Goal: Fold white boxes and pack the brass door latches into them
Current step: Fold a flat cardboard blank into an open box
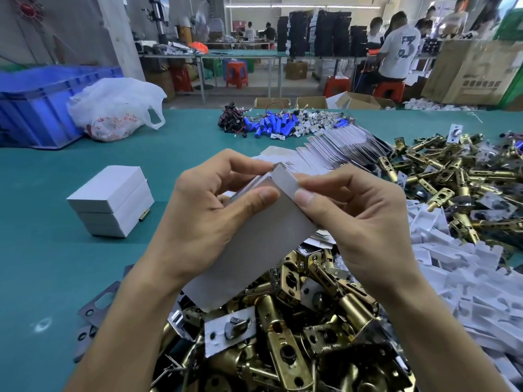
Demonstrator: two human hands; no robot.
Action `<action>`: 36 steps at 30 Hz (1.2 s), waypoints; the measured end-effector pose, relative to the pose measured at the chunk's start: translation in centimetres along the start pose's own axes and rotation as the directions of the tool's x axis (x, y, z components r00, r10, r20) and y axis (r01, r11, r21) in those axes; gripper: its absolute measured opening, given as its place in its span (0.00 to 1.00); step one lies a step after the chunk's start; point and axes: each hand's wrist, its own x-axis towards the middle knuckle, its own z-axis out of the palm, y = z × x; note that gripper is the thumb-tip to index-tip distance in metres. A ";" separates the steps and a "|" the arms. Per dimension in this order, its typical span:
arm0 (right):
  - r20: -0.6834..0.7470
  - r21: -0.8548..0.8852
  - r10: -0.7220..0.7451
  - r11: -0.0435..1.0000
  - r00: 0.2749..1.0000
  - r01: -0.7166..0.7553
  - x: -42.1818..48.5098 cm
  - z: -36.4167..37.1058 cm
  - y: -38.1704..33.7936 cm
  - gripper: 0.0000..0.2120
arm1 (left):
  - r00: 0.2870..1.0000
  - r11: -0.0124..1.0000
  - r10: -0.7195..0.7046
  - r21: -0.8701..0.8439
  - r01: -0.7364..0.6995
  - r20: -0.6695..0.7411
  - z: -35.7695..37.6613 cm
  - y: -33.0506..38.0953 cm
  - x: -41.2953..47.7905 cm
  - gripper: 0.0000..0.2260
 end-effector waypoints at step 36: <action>-0.002 -0.266 0.012 0.964 1.000 -0.012 0.1 -0.7 -0.7 0.07 | 0.998 0.999 0.047 -0.014 -0.046 0.032 0.3 -0.3 -0.1 0.11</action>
